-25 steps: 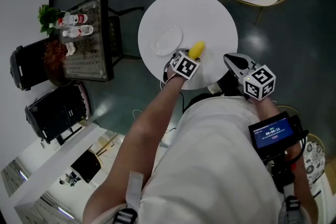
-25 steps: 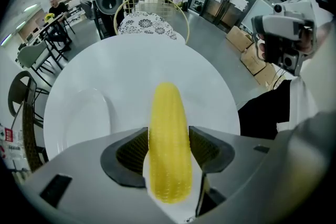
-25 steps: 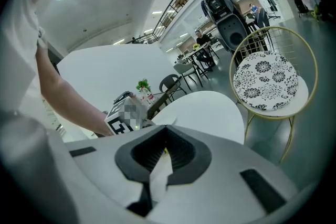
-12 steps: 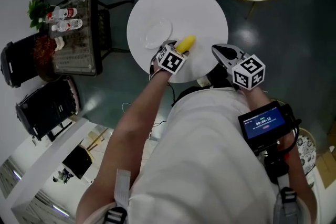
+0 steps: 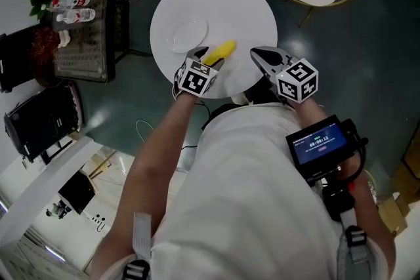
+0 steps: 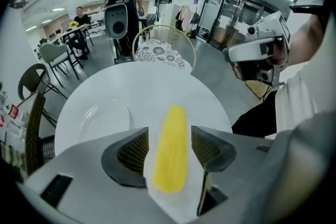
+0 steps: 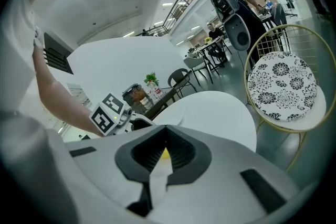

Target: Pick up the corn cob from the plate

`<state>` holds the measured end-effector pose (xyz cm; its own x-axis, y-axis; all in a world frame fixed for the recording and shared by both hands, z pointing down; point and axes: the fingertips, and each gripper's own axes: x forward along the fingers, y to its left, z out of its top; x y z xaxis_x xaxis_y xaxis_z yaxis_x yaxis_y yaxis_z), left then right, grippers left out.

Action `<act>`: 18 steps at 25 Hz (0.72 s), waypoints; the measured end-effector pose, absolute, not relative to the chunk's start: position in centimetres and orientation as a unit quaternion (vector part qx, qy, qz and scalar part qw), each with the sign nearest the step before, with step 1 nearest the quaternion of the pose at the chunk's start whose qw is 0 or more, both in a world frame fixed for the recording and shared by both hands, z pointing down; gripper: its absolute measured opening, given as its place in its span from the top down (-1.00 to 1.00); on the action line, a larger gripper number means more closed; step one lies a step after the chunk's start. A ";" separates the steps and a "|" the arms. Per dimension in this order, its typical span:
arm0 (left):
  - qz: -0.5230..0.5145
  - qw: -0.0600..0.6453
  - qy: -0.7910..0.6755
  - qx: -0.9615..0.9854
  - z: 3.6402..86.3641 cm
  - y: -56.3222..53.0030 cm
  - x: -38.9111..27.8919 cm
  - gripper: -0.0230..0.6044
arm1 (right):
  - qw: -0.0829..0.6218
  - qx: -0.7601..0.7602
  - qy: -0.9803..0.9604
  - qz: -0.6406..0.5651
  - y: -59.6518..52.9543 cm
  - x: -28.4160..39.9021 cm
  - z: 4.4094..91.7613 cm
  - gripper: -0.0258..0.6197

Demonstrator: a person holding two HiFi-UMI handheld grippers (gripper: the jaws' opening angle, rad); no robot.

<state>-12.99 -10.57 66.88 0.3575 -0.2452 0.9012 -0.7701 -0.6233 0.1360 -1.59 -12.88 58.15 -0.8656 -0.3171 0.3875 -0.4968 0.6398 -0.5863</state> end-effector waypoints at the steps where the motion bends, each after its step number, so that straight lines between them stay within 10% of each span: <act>1: 0.454 0.283 -0.339 0.774 66.5 -10.6 -13.2 0.10 | 0.127 0.222 -0.899 0.356 -12.9 -1.7 58.1 0.90; 7: 0.389 0.277 -0.386 0.789 63.0 -10.1 -13.7 0.12 | 0.142 0.201 -0.908 0.339 -13.0 -2.6 56.8 0.90; 18: 0.212 0.263 -0.521 0.784 54.9 -5.0 -18.7 0.90 | 0.141 0.178 -0.931 0.285 -12.8 -6.1 52.4 0.90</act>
